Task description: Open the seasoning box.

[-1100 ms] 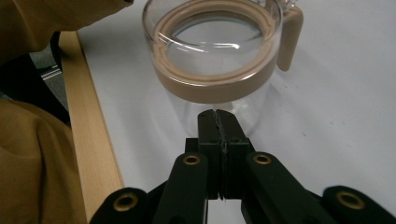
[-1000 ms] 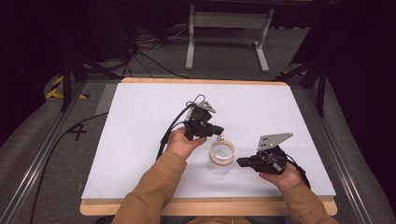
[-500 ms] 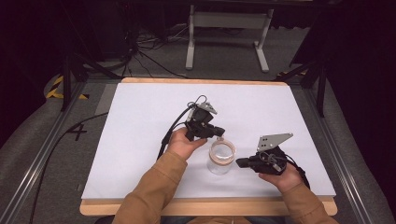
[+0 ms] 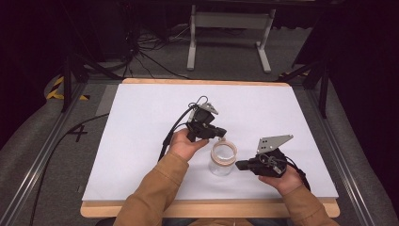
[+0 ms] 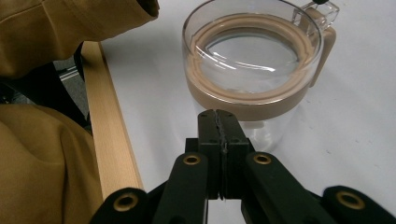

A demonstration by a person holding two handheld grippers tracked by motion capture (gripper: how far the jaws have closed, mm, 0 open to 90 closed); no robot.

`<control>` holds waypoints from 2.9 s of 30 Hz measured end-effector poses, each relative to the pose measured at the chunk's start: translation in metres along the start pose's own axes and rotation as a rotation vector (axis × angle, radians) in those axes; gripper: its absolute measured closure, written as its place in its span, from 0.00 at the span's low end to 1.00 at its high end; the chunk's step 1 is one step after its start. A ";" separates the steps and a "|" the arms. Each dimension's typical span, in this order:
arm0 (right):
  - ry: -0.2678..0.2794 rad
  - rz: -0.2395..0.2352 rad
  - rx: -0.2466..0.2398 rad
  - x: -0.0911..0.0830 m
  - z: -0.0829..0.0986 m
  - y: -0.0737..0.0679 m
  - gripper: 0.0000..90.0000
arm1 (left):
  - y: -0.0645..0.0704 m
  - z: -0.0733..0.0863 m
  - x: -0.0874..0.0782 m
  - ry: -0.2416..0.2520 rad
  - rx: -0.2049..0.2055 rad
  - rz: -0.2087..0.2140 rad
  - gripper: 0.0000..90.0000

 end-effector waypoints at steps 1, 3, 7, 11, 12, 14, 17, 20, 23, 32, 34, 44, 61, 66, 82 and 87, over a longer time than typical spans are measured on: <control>-0.002 0.000 -0.003 0.000 0.000 0.000 1.00 | 0.000 0.000 0.000 0.000 -0.005 0.000 1.00; -0.003 -0.005 -0.004 0.001 0.000 -0.001 1.00 | 0.000 0.000 0.000 0.002 -0.011 0.008 1.00; -0.006 -0.006 -0.003 0.001 0.000 -0.001 1.00 | 0.000 0.001 0.000 -0.003 -0.025 0.014 1.00; -0.002 -0.003 -0.005 0.002 0.000 -0.001 1.00 | -0.003 0.001 0.002 -0.010 -0.021 -0.004 1.00; 0.002 -0.002 -0.004 0.001 -0.001 -0.001 1.00 | -0.003 0.001 0.001 -0.007 -0.026 -0.004 1.00; 0.023 0.010 -0.009 0.000 -0.005 -0.001 1.00 | -0.002 0.002 0.001 -0.009 -0.024 0.003 1.00; 0.074 0.025 -0.005 -0.003 -0.014 0.000 1.00 | -0.002 0.001 0.001 -0.006 -0.026 0.004 1.00; 0.092 0.041 0.000 -0.002 -0.019 0.001 1.00 | -0.002 0.002 0.001 -0.004 -0.028 0.004 1.00; 0.098 0.050 -0.006 -0.002 -0.022 0.001 1.00 | -0.002 0.002 0.001 -0.003 -0.032 0.006 1.00; 0.138 0.071 -0.016 -0.005 -0.030 0.001 1.00 | -0.003 -0.002 -0.014 0.043 -0.028 -0.021 0.98; 0.146 0.072 -0.019 -0.006 -0.033 0.002 1.00 | -0.005 0.000 -0.024 0.050 -0.030 -0.041 0.98; 0.184 0.063 -0.045 -0.007 -0.050 0.009 1.00 | -0.010 0.016 -0.068 0.095 -0.072 -0.110 0.96; 0.253 0.076 -0.021 -0.004 -0.073 0.040 1.00 | -0.018 0.050 -0.107 0.124 -0.159 -0.182 0.93; 0.264 0.081 -0.002 -0.005 -0.075 0.046 1.00 | -0.020 0.054 -0.111 0.127 -0.177 -0.184 0.93; 0.288 0.101 -0.012 -0.028 -0.076 0.048 1.00 | -0.014 0.055 -0.115 0.070 -0.125 -0.163 0.81; 0.298 0.136 0.021 -0.045 -0.071 0.061 0.99 | -0.016 0.060 -0.121 0.053 -0.120 -0.178 0.76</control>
Point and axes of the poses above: each handheld gripper's, and its own axes: x roughly forward along the jaws, z roughly out of its underside, y roughly to its right, the point moved 10 cm from there along x, roughly forward along the jaws
